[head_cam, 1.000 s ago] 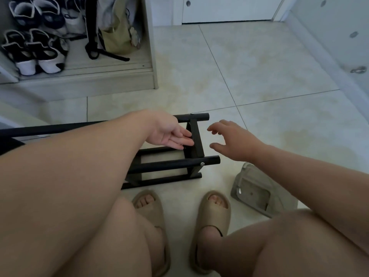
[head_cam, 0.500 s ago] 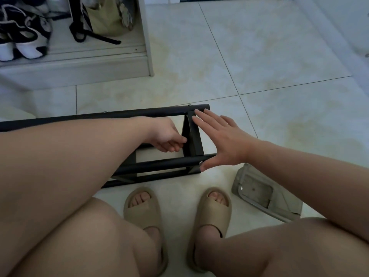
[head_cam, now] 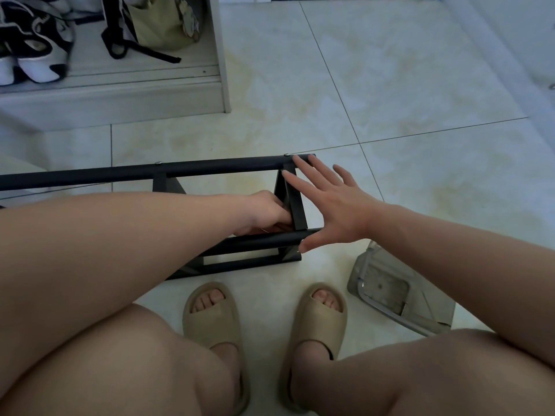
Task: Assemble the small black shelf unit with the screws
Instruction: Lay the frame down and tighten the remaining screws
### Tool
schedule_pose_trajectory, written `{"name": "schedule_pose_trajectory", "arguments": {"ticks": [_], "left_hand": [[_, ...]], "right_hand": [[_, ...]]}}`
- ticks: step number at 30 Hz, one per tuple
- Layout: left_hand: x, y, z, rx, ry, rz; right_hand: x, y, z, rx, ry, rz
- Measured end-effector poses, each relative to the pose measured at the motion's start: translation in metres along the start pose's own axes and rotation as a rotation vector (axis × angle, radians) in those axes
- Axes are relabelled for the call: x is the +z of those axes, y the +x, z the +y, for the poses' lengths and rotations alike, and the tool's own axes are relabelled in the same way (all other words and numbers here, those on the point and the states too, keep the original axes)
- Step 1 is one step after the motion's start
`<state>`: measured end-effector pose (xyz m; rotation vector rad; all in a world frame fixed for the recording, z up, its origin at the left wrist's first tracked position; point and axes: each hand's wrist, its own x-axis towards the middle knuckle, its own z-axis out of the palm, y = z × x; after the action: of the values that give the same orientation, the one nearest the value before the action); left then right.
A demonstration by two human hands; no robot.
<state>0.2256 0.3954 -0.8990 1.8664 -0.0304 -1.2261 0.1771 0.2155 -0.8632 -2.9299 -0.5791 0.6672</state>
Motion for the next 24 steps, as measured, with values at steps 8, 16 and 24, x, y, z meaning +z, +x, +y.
{"name": "schedule_pose_trajectory", "arguments": {"ticks": [8, 16, 24], "left_hand": [[0.000, -0.001, -0.014, -0.010, -0.103, -0.152], [-0.004, 0.000, -0.021, -0.015, -0.104, -0.170], [-0.003, 0.000, -0.021, -0.009, -0.074, -0.091]], "right_hand": [[-0.001, 0.009, -0.004, -0.032, -0.151, -0.033], [0.002, 0.016, -0.005, -0.023, -0.137, -0.052], [0.003, 0.016, -0.005, -0.031, -0.090, -0.043]]}}
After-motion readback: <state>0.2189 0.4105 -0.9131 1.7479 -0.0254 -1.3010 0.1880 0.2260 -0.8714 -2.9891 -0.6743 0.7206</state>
